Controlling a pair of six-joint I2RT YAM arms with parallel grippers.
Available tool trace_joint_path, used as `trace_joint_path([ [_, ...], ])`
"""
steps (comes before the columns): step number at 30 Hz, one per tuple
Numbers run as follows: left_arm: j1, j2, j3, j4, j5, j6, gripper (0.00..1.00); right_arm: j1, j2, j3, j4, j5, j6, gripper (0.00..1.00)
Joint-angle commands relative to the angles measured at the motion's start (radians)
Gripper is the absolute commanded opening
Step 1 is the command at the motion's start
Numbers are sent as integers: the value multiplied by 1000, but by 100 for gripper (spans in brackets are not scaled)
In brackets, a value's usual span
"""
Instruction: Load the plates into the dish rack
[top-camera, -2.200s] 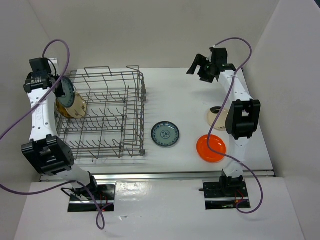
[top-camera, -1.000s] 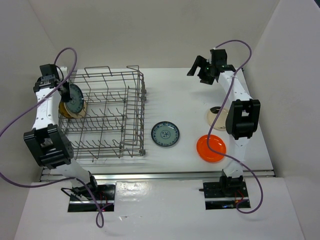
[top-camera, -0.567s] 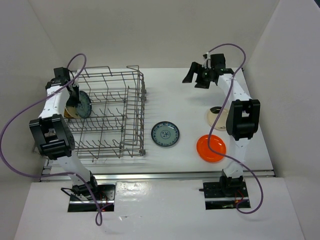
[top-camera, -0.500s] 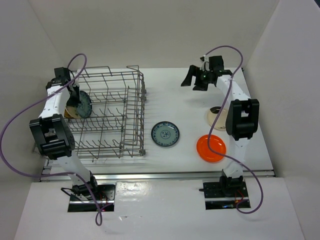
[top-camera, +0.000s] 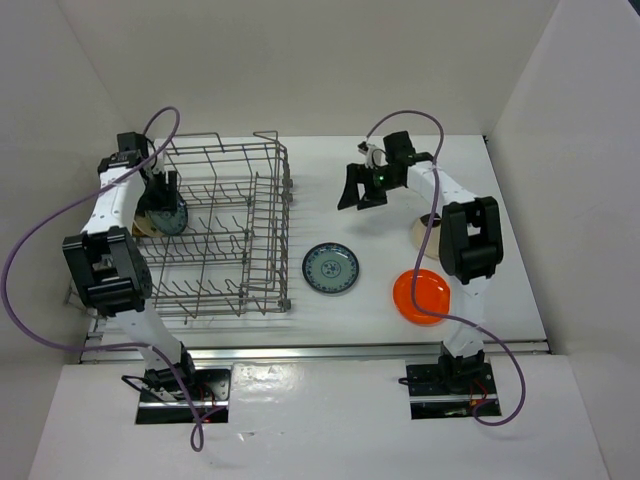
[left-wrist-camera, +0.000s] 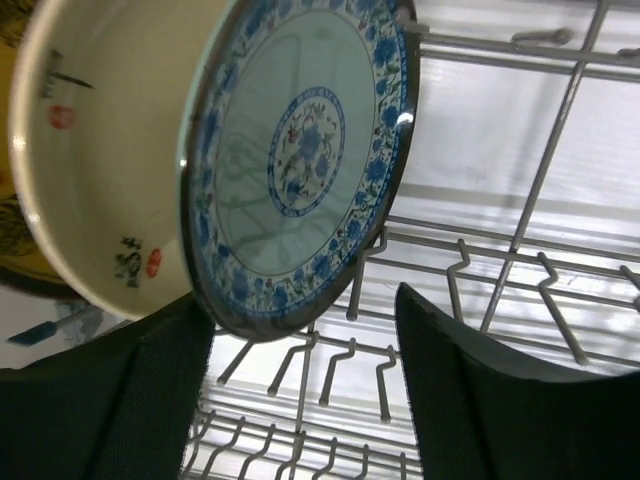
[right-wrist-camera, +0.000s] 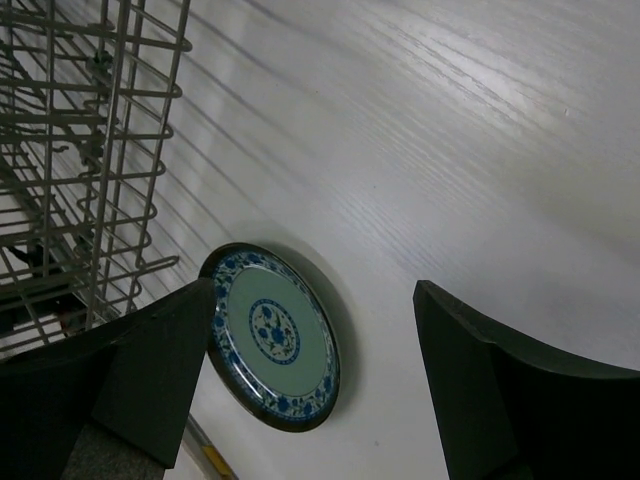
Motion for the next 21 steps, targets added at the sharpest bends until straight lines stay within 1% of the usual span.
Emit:
trace_joint_path([
  [1, -29, -15, 113, -26, -27, -26, 80, -9, 5, -33, -36, -29, -58, 87],
  [3, -47, -24, 159, -40, -51, -26, 81, -9, -8, -76, -27, -29, -58, 86],
  [4, -67, -24, 204, -40, -62, -26, 83, -9, -8, -87, -27, -45, -58, 84],
  [6, -96, -33, 250, -62, -116, -26, 93, 1, -8, -119, -62, -68, -69, 83],
  [7, -96, -34, 294, -62, -131, -26, 95, 10, -8, -131, -62, -68, -81, 82],
  [9, -110, -43, 334, -62, -156, -26, 99, 20, -29, -177, -62, -68, -81, 82],
  [12, -119, -66, 374, -33, -167, -55, 99, 30, -41, -228, -48, -20, -81, 81],
  [13, -119, -66, 374, 5, -144, -69, 99, 40, -41, -228, -48, -20, -81, 80],
  [16, -119, -81, 336, 45, -93, -80, 99, 51, -32, -280, -48, -29, -81, 77],
  [21, -119, -81, 361, 23, -61, -90, 99, 60, -63, -346, 15, -51, -60, 72],
])
